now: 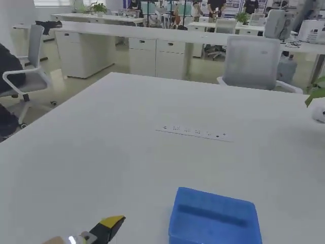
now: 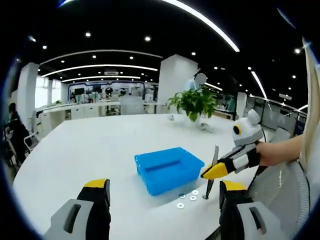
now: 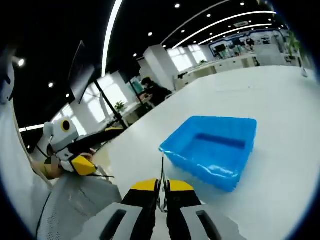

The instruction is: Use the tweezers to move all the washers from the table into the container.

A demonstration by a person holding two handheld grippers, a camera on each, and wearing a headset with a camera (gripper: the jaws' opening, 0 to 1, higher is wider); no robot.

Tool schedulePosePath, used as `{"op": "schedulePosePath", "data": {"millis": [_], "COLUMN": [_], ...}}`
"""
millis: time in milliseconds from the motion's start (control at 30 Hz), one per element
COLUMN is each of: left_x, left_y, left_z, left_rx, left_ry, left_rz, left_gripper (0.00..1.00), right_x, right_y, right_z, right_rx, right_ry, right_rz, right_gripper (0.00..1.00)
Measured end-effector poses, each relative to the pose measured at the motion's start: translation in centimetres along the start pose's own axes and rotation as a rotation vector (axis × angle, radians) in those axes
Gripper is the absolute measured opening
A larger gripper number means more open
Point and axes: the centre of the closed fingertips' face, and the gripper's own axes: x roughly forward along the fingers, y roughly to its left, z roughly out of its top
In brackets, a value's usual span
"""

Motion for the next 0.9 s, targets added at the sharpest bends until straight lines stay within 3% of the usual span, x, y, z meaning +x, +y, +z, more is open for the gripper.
{"op": "schedulePosePath", "data": {"millis": [67, 200, 367, 400, 567, 667, 900], "left_x": [-0.1, -0.3, -0.6, -0.6, -0.7, -0.7, -0.5], "left_y": [-0.1, 0.1, 0.9, 0.9, 1.2, 1.4, 1.3], "left_z": [-0.1, 0.2, 0.0, -0.1, 0.0, -0.1, -0.7], "left_rx": [0.000, -0.003, -0.031, -0.023, 0.001, 0.004, 0.019], "left_ry": [-0.002, -0.018, -0.014, -0.008, -0.009, -0.002, 0.031], "left_rz": [0.001, 0.003, 0.038, 0.038, 0.052, 0.065, 0.057], "left_gripper": [0.92, 0.90, 0.86, 0.86, 0.84, 0.85, 0.83], "right_x": [-0.8, -1.7, -2.1, -1.5, 0.0, 1.0, 2.7], "right_y": [-0.3, -0.5, -0.9, -1.9, -3.9, -5.8, -8.2], "right_z": [1.0, 2.2, 5.4, 6.8, 7.5, 7.1, 6.1], "right_rx": [0.032, -0.011, -0.049, -0.078, -0.116, -0.172, -0.252], "right_ry": [-0.039, -0.035, -0.085, -0.095, -0.083, -0.041, 0.032], "right_rz": [-0.019, -0.049, -0.072, -0.099, -0.139, -0.192, -0.224], "right_gripper": [0.03, 0.03, 0.03, 0.03, 0.03, 0.03, 0.03]}}
